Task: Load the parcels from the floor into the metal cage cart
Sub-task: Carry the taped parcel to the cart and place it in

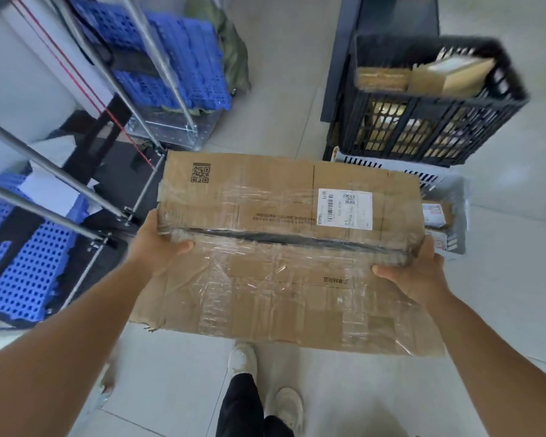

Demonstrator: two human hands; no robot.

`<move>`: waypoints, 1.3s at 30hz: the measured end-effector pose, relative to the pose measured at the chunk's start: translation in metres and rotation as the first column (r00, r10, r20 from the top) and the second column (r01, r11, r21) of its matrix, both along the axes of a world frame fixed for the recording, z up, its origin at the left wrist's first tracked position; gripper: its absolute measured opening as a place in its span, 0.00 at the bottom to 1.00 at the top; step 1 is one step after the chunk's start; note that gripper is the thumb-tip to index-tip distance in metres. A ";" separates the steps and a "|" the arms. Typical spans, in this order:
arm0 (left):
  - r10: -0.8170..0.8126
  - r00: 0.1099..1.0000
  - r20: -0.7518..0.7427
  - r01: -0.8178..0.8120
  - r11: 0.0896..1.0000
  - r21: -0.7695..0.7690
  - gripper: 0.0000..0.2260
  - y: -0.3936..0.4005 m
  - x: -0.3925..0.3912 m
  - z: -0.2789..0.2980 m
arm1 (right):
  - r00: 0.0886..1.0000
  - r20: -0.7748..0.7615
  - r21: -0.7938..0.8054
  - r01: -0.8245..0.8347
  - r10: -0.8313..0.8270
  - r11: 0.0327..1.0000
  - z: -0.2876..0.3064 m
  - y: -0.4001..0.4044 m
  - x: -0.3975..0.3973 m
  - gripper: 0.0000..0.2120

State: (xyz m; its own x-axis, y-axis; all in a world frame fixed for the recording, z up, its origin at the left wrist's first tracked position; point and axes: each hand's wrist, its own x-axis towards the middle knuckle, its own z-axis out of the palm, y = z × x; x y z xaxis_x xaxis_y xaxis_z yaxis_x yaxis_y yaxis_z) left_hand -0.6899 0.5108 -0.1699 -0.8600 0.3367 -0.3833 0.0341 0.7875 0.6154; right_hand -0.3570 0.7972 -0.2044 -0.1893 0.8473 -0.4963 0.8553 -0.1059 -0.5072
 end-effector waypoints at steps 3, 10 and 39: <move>0.036 0.998 -0.046 -0.034 0.999 0.032 0.30 -0.020 0.006 0.049 | 0.998 -0.038 0.033 -0.051 0.053 0.998 0.044 -0.001 -0.014 0.60; 0.175 0.977 -0.118 -0.160 0.979 0.126 0.32 -0.087 0.001 0.141 | 0.973 -0.092 0.133 -0.197 0.210 0.971 0.140 -0.020 -0.066 0.53; 0.558 0.661 -0.501 -0.393 0.827 0.402 0.31 -0.498 0.005 0.454 | 0.653 -0.454 0.381 -0.472 0.606 0.795 0.446 -0.336 -0.237 0.61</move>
